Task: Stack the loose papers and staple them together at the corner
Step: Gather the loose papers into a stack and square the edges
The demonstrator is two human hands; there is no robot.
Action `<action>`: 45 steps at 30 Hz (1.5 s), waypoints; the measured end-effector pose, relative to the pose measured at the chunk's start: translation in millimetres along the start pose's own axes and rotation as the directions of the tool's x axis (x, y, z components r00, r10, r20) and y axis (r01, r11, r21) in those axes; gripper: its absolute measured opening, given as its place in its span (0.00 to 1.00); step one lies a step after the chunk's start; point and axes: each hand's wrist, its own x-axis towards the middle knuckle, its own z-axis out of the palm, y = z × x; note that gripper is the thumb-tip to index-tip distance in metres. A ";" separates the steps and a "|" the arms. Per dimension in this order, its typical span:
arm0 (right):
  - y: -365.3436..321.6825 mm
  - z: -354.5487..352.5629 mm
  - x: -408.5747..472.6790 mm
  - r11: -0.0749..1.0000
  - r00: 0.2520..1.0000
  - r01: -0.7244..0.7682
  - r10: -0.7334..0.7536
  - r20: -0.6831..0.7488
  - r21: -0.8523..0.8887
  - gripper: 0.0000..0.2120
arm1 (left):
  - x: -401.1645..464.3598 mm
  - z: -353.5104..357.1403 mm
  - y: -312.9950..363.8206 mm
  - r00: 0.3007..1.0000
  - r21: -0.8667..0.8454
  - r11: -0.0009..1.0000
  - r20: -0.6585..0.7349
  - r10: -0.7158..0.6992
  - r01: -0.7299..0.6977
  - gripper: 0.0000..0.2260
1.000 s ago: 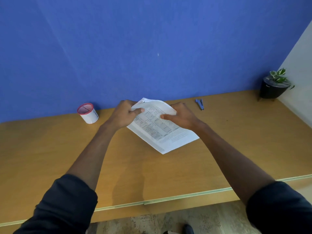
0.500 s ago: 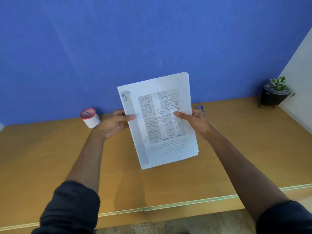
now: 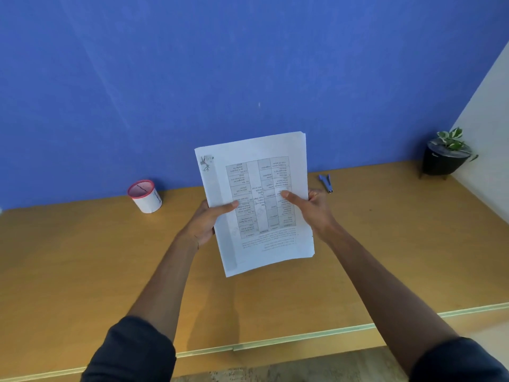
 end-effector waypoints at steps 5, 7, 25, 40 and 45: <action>7.1 10.0 -2.2 0.998 0.992 0.056 -0.060 -0.112 -0.039 0.04 | 10.3 10.3 -9.9 0.967 0.298 0.944 -0.164 0.196 -0.141 0.11; 11.5 17.2 -2.5 0.996 0.984 0.074 -0.083 -0.156 -0.059 0.06 | 14.1 17.5 -17.3 0.929 0.330 0.927 -0.255 0.267 -0.175 0.10; 65.8 34.0 -15.4 0.999 0.955 -0.038 0.029 -0.296 -0.024 0.09 | 6.2 31.1 -68.3 0.889 -0.044 0.996 -0.454 0.051 -0.079 0.09; 83.0 19.2 -16.6 0.991 0.966 -0.117 0.100 -0.237 -0.063 0.07 | 5.5 31.1 -79.5 0.915 0.057 0.998 -0.403 0.021 0.002 0.04; 90.7 11.7 -17.4 0.982 0.974 -0.145 0.121 -0.192 -0.117 0.09 | 7.7 29.5 -82.5 0.927 0.116 0.993 -0.375 0.029 0.016 0.04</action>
